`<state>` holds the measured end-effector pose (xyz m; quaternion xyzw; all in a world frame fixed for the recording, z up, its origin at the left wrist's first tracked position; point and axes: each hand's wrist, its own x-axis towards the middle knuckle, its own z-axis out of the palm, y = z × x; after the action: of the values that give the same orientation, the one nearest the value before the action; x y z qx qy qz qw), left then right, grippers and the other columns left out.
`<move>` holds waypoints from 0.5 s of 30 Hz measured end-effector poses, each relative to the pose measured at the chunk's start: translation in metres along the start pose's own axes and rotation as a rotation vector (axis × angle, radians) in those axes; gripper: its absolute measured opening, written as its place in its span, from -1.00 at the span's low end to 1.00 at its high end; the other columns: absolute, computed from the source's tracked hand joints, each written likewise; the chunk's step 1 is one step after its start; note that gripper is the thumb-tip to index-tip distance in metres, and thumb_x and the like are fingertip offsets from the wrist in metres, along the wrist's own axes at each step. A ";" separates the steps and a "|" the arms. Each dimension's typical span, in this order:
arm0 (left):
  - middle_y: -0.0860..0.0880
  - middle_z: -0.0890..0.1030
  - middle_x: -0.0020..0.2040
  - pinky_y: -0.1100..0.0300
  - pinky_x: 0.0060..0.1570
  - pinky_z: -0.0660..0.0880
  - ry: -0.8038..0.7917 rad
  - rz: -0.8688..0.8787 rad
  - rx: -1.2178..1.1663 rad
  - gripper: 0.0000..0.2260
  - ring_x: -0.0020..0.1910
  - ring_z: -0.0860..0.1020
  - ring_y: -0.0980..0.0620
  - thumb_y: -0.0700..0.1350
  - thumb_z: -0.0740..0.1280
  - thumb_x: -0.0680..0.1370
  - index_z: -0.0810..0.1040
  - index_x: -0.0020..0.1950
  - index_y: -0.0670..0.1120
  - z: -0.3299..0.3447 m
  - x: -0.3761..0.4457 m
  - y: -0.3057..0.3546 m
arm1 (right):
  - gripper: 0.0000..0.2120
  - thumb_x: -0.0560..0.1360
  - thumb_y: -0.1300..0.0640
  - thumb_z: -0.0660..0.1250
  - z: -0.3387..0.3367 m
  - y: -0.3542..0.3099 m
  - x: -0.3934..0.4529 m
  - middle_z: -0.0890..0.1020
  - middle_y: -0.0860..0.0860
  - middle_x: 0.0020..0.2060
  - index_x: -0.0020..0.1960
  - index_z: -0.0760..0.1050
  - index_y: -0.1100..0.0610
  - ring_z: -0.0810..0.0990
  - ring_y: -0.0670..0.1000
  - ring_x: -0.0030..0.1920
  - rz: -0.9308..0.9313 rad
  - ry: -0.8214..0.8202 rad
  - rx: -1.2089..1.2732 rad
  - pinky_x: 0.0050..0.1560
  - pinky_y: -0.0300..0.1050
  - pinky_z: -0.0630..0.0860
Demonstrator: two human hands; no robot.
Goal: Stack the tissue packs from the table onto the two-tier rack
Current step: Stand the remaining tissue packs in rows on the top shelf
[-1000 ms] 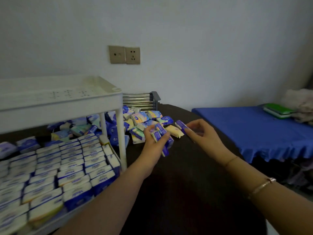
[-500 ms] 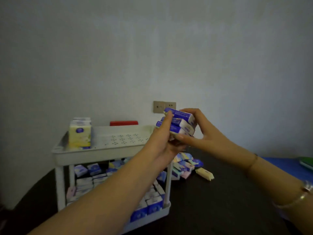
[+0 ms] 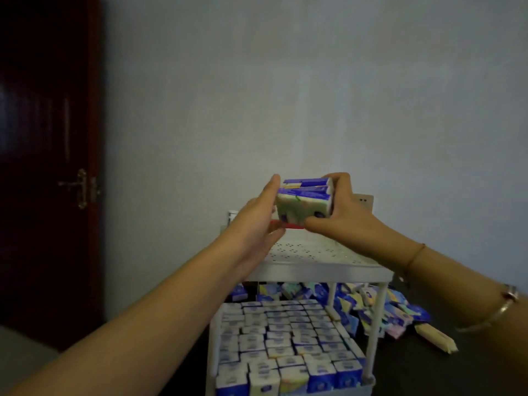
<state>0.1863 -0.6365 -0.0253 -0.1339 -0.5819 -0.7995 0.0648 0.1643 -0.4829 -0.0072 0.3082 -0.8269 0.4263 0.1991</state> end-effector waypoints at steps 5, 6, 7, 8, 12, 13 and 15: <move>-0.01 0.43 0.34 0.05 0.37 0.28 0.191 0.101 0.409 -0.60 0.30 0.41 0.02 0.02 0.32 0.54 0.38 0.35 -0.03 -0.065 -0.002 0.014 | -0.61 0.46 0.34 0.30 0.019 -0.005 0.025 0.48 0.13 0.08 0.22 0.26 0.17 0.54 -0.05 -0.09 0.080 -0.128 0.015 -0.32 -0.38 0.53; 0.00 0.38 0.40 0.08 0.37 0.23 0.192 0.080 0.496 -0.55 0.37 0.35 0.02 -0.02 0.32 0.52 0.35 0.40 -0.01 -0.074 0.000 0.014 | -0.62 0.45 0.33 0.29 0.024 -0.007 0.030 0.45 0.13 0.10 0.22 0.28 0.17 0.53 -0.02 -0.07 0.079 -0.153 -0.024 -0.31 -0.38 0.51; -0.01 0.33 0.45 0.09 0.35 0.19 0.187 0.046 0.571 -0.49 0.42 0.29 0.01 -0.06 0.32 0.51 0.30 0.44 0.00 -0.081 0.000 0.014 | -0.62 0.44 0.29 0.31 0.029 -0.007 0.036 0.43 0.12 0.11 0.22 0.30 0.15 0.53 0.01 -0.03 0.074 -0.184 -0.065 -0.27 -0.35 0.51; -0.01 0.27 0.49 0.10 0.35 0.18 0.170 0.014 0.634 -0.45 0.45 0.24 0.00 -0.09 0.32 0.51 0.25 0.48 0.01 -0.086 0.001 0.012 | -0.61 0.43 0.23 0.34 0.035 -0.007 0.040 0.41 0.11 0.11 0.21 0.31 0.13 0.52 0.03 0.00 0.067 -0.221 -0.113 -0.22 -0.31 0.51; 0.06 0.35 0.38 0.29 0.25 0.24 0.023 -0.096 0.790 -0.40 0.33 0.33 0.10 -0.14 0.32 0.54 0.14 0.53 -0.06 -0.088 0.002 0.001 | -0.49 0.37 0.08 0.38 0.057 -0.002 0.053 0.32 0.01 0.04 0.26 0.29 0.05 0.45 0.03 0.03 0.031 -0.360 -0.325 -0.14 -0.30 0.47; 0.13 0.41 0.19 0.47 0.09 0.28 -0.024 -0.119 0.793 -0.46 0.16 0.40 0.19 -0.18 0.31 0.54 0.21 0.49 -0.09 -0.087 0.003 -0.002 | -0.49 0.40 0.12 0.37 0.062 -0.001 0.055 0.31 0.02 0.05 0.30 0.28 0.06 0.44 0.04 0.05 0.036 -0.377 -0.352 -0.10 -0.28 0.48; 0.13 0.47 0.03 0.60 -0.23 0.32 -0.101 -0.162 0.803 -0.65 -0.08 0.41 0.30 -0.25 0.28 0.54 0.39 0.31 -0.05 -0.083 0.005 -0.007 | -0.39 0.36 0.07 0.36 0.071 0.001 0.056 0.30 0.05 0.10 0.36 0.24 0.07 0.43 0.08 0.11 0.033 -0.413 -0.425 0.04 -0.17 0.50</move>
<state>0.1684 -0.7128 -0.0541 -0.0908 -0.8587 -0.5040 0.0200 0.1184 -0.5600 -0.0141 0.3265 -0.9254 0.1749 0.0797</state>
